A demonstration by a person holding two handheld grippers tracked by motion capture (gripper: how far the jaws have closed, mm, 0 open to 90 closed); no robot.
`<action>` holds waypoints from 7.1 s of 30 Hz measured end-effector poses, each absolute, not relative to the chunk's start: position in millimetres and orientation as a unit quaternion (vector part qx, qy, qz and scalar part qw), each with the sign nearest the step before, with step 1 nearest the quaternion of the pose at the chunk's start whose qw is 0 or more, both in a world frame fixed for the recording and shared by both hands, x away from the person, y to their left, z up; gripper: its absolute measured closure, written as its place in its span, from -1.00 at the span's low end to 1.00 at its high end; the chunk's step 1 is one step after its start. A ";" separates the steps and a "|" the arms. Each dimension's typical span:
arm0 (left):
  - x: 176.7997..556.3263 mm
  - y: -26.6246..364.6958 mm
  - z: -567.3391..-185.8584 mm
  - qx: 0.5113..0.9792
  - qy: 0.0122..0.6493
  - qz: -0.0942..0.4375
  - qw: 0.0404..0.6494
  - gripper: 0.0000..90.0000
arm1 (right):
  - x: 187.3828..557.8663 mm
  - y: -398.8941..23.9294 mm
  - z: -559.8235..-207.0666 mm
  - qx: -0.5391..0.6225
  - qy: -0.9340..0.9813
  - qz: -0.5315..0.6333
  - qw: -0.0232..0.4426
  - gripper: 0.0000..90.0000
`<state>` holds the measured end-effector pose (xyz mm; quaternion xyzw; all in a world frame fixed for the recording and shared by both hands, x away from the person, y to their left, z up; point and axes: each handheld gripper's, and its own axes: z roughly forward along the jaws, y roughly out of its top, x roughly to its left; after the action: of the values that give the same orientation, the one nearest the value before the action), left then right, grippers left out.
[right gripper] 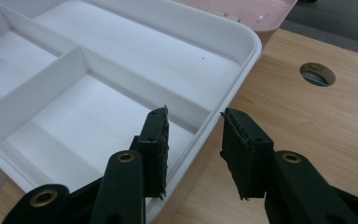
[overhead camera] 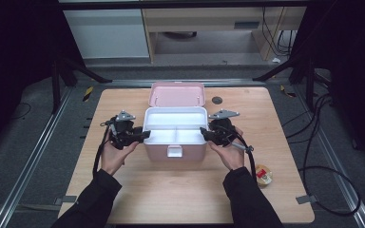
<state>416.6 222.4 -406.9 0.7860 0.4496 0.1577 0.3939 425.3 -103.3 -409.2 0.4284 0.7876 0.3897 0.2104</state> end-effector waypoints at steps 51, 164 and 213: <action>478.2 193.3 -351.7 0.944 0.168 0.115 0.261 0.32 | 484.5 -105.4 -353.6 0.176 0.920 0.321 0.139 0.41; 310.3 172.4 -348.6 0.986 0.005 0.037 0.163 0.98 | 316.4 -89.2 -354.0 0.001 0.982 0.188 0.036 0.98; 335.6 209.5 -440.3 0.943 0.218 0.087 0.238 -0.12 | 336.9 -111.4 -445.7 0.177 0.938 0.287 0.083 0.11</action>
<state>335.6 209.5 -440.3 0.9427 0.2177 0.0870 0.2375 336.9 -111.4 -445.7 0.1772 0.9377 0.2869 0.0832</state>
